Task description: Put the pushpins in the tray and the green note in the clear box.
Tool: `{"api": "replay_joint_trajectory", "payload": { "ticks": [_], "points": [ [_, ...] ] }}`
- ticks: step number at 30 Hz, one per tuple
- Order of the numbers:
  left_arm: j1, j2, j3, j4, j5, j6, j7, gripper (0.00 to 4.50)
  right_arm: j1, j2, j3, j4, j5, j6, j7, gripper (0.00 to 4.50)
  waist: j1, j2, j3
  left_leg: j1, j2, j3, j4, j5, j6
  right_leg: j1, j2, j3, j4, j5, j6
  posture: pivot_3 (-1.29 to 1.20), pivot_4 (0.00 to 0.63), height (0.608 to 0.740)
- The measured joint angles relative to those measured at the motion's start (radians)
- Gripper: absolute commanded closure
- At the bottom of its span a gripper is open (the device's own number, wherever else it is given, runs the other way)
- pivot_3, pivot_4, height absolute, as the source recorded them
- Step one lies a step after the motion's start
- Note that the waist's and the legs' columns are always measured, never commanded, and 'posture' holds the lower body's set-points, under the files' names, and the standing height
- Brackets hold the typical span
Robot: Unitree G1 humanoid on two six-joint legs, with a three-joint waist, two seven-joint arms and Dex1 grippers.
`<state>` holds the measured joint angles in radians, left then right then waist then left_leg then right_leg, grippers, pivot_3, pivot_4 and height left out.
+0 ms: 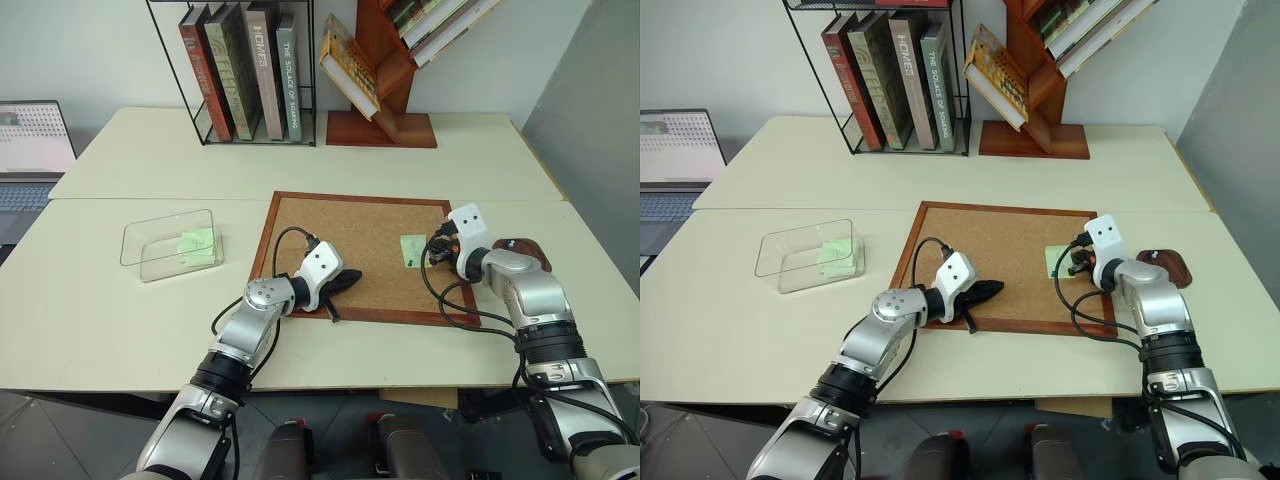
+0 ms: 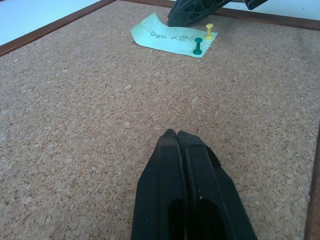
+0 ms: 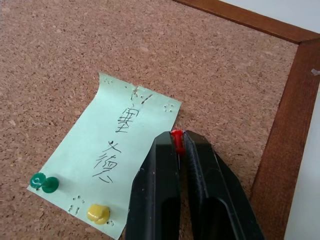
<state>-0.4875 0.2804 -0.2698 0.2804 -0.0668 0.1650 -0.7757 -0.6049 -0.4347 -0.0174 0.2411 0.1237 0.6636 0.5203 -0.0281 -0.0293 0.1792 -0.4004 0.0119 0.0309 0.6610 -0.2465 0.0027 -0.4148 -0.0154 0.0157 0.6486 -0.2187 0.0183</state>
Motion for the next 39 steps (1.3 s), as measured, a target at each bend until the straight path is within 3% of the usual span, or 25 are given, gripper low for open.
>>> {"api": "replay_joint_trajectory", "payload": {
  "ticks": [11,16,23,25,27,35,39],
  "points": [
    [-0.007,-0.006,-0.003,0.011,0.001,-0.004,-0.002,4.5,0.13,-0.167,-0.18,-0.272,0.056,0.13,-0.022,4.49,0.005,0.001,-0.001,0.0,0.0,-0.001,-0.001,0.0,0.0,0.0,-0.001,-0.001,-0.001,0.0,0.0,0.0,0.15,0.74],
    [-0.016,-0.01,-0.006,0.035,0.001,-0.021,-0.009,4.5,0.269,-0.251,-0.25,-0.278,0.046,0.127,-0.025,4.49,0.009,0.002,-0.002,0.0,0.0,0.0,-0.001,0.0,0.001,0.001,-0.001,-0.001,-0.002,0.0,0.0,0.0,0.15,0.74],
    [-0.028,-0.012,-0.003,0.067,0.007,-0.039,-0.02,4.5,0.311,-0.238,-0.255,-0.193,0.039,0.071,-0.049,4.49,0.004,0.005,-0.003,0.001,-0.001,0.001,0.001,0.0,0.002,0.002,0.002,-0.001,-0.003,0.0,0.0,0.0,0.15,0.74],
    [-0.029,-0.013,-0.005,0.068,0.007,-0.041,-0.022,4.5,0.306,-0.233,-0.252,-0.166,0.032,0.052,-0.06,3.87,0.004,0.005,-0.003,0.001,-0.002,0.001,0.001,0.001,0.002,0.002,0.003,-0.001,-0.003,0.0,0.0,0.0,0.15,0.74],
    [-0.031,-0.014,-0.007,0.07,0.007,-0.042,-0.024,4.5,0.28,-0.223,-0.241,-0.103,0.015,0.013,-0.081,3.61,0.003,0.005,-0.003,0.001,-0.002,0.001,0.001,0.001,0.002,0.002,0.003,0.0,-0.003,0.001,0.002,0.0,0.15,0.74],
    [-0.031,-0.015,-0.008,0.068,0.013,-0.043,-0.025,4.5,0.229,-0.217,-0.235,-0.007,0.013,-0.069,-0.106,1.86,0.005,0.005,-0.003,0.001,-0.002,0.0,0.0,0.0,0.002,0.002,0.003,0.0,-0.003,0.001,0.003,0.0,0.15,0.74],
    [-0.03,-0.015,-0.008,0.066,0.014,-0.042,-0.024,4.5,0.221,-0.217,-0.244,-0.02,0.023,-0.089,-0.106,1.86,0.004,0.005,-0.003,0.001,-0.002,0.0,0.0,0.0,0.002,0.002,0.003,0.0,-0.003,0.001,0.003,0.0,0.15,0.74]
  ]
}}
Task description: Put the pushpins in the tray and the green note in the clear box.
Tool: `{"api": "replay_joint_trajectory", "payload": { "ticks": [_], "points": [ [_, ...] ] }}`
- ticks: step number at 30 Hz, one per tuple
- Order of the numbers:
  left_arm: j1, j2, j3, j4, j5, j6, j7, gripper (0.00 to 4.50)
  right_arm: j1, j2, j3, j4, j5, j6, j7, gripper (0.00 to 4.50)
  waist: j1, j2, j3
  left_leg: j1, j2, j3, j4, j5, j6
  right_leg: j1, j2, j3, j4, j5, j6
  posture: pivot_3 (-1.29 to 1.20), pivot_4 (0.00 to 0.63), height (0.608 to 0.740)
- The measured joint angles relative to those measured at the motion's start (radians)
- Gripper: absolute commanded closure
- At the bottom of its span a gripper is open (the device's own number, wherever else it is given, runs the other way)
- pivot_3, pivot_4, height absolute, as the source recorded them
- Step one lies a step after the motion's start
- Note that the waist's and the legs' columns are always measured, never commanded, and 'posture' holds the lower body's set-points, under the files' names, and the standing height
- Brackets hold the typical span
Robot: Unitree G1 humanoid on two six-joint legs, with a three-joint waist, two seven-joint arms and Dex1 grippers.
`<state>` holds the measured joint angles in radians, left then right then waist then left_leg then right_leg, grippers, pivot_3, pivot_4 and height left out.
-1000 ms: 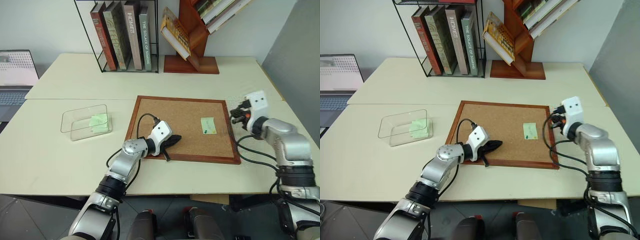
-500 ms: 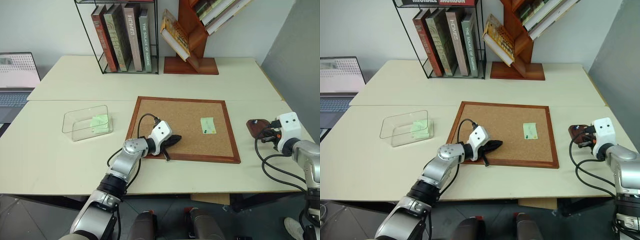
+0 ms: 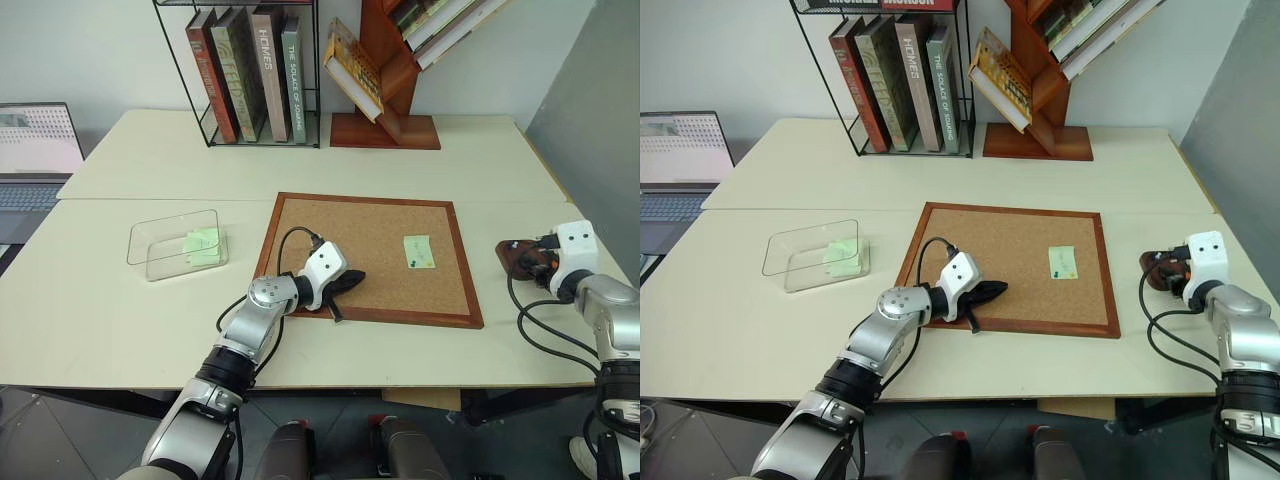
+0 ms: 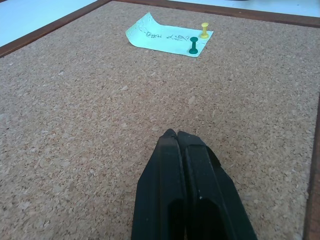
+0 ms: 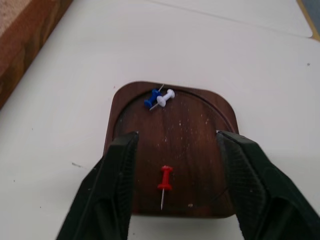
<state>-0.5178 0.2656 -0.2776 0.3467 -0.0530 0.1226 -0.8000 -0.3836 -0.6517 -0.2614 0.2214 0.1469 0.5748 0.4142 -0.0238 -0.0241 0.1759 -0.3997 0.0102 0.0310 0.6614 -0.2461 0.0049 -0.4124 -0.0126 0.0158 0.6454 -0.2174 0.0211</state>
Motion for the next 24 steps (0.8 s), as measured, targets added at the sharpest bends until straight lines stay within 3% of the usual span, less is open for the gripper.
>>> {"api": "replay_joint_trajectory", "payload": {
  "ticks": [6,11,24],
  "points": [
    [0.004,0.002,0.0,-0.006,0.0,0.001,-0.001,4.5,0.041,0.019,-0.039,-0.218,0.107,-0.072,0.089,1.86,0.0,0.0,0.0,0.0,0.001,-0.002,-0.001,0.0,0.0,0.0,0.001,-0.001,-0.001,0.0,0.0,0.0,0.15,0.74],
    [0.005,0.005,0.001,-0.006,0.001,0.001,-0.001,4.5,0.161,0.074,0.102,-0.372,0.142,-0.113,0.194,1.86,-0.001,0.0,0.0,0.0,0.001,-0.002,0.0,0.0,0.0,0.001,0.0,-0.001,-0.001,0.0,0.0,0.0,0.15,0.74],
    [0.004,0.006,0.002,-0.007,0.002,0.001,-0.005,4.5,0.095,0.199,0.265,-0.22,0.049,-0.2,0.154,1.86,-0.002,0.0,0.0,0.0,0.001,-0.002,-0.001,0.0,0.0,0.001,-0.003,-0.001,-0.001,-0.002,-0.003,0.0,0.15,0.74]
  ]
}}
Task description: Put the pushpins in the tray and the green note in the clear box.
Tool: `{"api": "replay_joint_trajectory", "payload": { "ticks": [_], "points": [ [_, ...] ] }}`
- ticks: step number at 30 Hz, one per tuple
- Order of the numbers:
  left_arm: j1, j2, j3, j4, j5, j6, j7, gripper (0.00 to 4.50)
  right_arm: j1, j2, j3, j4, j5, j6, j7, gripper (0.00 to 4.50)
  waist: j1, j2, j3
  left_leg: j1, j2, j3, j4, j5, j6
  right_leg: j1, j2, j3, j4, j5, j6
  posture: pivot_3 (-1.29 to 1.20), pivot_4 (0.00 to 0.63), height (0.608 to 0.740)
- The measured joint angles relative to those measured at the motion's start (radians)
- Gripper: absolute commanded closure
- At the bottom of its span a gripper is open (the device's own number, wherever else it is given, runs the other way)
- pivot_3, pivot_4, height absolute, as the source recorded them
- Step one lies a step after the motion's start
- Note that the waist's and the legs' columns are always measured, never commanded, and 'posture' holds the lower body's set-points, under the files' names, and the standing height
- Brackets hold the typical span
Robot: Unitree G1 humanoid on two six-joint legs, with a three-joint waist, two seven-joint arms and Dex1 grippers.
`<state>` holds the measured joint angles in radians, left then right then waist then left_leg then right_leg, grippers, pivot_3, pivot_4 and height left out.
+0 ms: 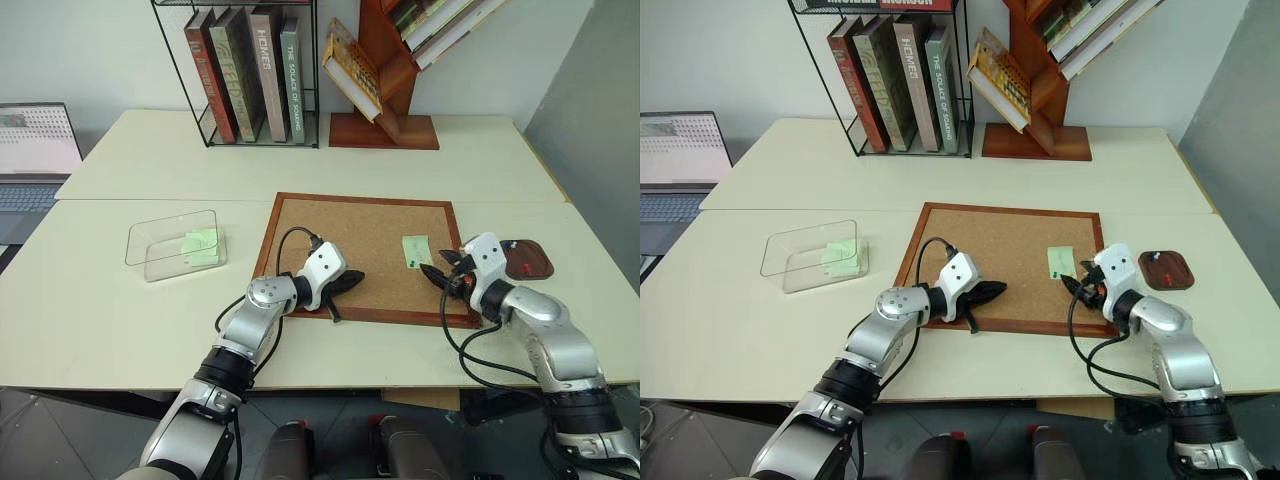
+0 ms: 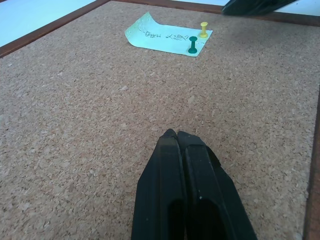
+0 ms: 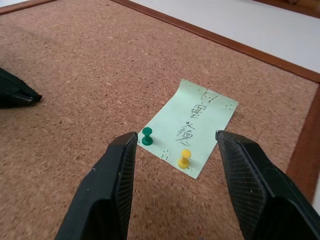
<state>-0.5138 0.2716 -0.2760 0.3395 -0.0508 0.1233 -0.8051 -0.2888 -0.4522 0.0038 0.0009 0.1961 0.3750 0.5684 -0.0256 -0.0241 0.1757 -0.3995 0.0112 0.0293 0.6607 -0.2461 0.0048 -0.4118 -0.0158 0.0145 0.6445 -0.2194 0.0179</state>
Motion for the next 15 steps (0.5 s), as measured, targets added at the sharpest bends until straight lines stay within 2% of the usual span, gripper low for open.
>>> {"api": "replay_joint_trajectory", "payload": {
  "ticks": [2,5,14,15],
  "points": [
    [0.003,0.001,0.0,-0.005,0.001,0.001,0.0,4.5,-0.008,0.004,0.004,0.03,-0.018,-0.022,-0.003,1.86,0.0,0.0,0.0,0.0,0.0,0.0,0.0,0.0,0.0,0.0,0.0,0.0,0.0,0.0,0.001,0.0,0.15,0.74],
    [0.008,0.005,0.0,-0.014,0.002,0.001,0.002,4.5,-0.018,0.012,0.009,0.071,-0.028,-0.045,-0.007,2.3,0.0,0.0,0.0,0.0,0.0,0.0,0.0,0.0,0.0,0.0,0.0,0.0,0.0,0.001,0.002,0.0,0.15,0.74],
    [0.013,0.01,0.001,-0.021,0.002,0.002,0.006,4.5,-0.04,0.032,0.016,0.125,-0.052,-0.065,-0.019,4.36,-0.001,0.0,0.0,0.0,0.0,0.0,0.0,0.0,0.0,0.0,0.0,0.0,0.0,0.001,0.002,0.0,0.15,0.74],
    [0.013,0.01,0.001,-0.021,0.002,0.002,0.006,4.5,-0.04,0.034,0.017,0.125,-0.052,-0.065,-0.017,4.46,-0.001,0.0,0.0,0.0,0.0,0.0,0.0,0.0,0.0,0.0,0.0,0.0,0.0,0.001,0.002,0.0,0.15,0.74]
  ]
}}
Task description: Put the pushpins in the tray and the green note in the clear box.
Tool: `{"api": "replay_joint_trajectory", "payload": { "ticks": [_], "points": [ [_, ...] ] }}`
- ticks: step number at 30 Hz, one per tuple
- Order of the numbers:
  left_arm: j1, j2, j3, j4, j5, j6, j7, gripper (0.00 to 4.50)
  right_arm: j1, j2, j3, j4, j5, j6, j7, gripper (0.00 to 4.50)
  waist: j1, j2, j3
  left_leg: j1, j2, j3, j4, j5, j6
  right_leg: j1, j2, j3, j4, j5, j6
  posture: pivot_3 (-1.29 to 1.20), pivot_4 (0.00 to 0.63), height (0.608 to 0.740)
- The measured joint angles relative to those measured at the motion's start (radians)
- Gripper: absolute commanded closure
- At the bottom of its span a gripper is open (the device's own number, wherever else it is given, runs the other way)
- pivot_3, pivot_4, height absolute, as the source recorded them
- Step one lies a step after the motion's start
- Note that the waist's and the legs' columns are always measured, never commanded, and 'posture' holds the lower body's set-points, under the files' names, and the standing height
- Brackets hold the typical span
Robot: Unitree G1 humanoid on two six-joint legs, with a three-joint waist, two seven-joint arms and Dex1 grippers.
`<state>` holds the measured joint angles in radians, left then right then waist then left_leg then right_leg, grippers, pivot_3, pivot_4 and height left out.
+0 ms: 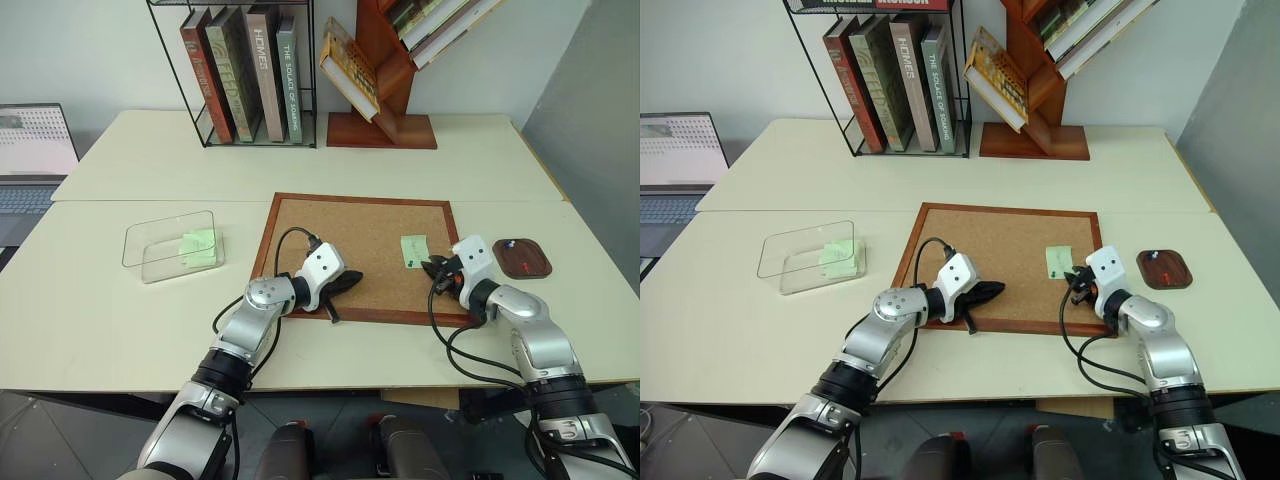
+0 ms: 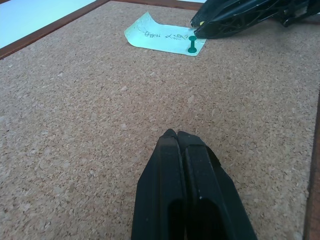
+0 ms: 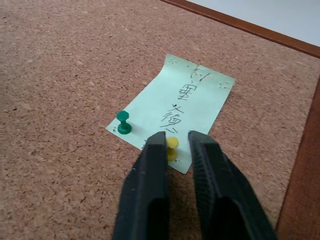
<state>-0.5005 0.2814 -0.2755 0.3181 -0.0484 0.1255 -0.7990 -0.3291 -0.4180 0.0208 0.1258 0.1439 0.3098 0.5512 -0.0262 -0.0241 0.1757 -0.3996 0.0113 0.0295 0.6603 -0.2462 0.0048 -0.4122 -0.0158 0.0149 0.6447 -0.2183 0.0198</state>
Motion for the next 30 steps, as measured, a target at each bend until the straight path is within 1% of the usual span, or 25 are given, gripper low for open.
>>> {"api": "replay_joint_trajectory", "payload": {
  "ticks": [11,16,23,27,30],
  "points": [
    [0.008,0.006,0.003,-0.013,0.0,0.0,-0.001,4.5,0.008,0.011,-0.009,-0.022,0.016,-0.004,0.008,4.46,-0.002,0.0,0.0,-0.001,0.0,0.0,-0.001,0.0,0.0,-0.001,0.0,0.0,0.0,0.0,0.0,0.0,0.15,0.74],
    [0.01,0.005,0.003,-0.012,0.0,0.0,0.0,4.5,-0.008,0.024,-0.023,-0.12,0.048,-0.007,0.01,4.46,-0.003,0.0,0.0,0.0,0.0,0.0,-0.001,0.0,0.0,-0.001,0.0,0.0,0.001,0.0,0.0,0.0,0.15,0.74],
    [0.011,0.004,0.002,-0.013,0.002,-0.001,0.0,4.5,-0.03,0.023,-0.079,-0.148,0.079,0.017,-0.018,4.46,-0.002,0.0,0.0,0.0,0.0,0.0,-0.001,0.0,0.0,-0.001,0.0,0.0,0.0,0.0,0.0,0.0,0.15,0.74],
    [0.01,0.003,0.001,-0.013,0.004,-0.001,0.001,4.5,-0.04,-0.01,-0.133,-0.16,0.088,0.05,-0.048,4.46,-0.001,0.0,0.0,0.0,0.0,0.001,-0.001,0.0,0.0,-0.001,0.0,0.0,0.0,0.0,0.0,0.0,0.15,0.74],
    [0.009,0.0,-0.001,-0.012,0.006,-0.002,0.001,4.5,-0.04,-0.07,-0.196,-0.137,0.074,0.072,-0.096,4.46,0.0,0.0,0.0,-0.001,0.0,0.001,-0.001,0.0,0.0,-0.001,-0.001,0.0,0.0,0.0,0.0,0.0,0.15,0.74]
  ]
}}
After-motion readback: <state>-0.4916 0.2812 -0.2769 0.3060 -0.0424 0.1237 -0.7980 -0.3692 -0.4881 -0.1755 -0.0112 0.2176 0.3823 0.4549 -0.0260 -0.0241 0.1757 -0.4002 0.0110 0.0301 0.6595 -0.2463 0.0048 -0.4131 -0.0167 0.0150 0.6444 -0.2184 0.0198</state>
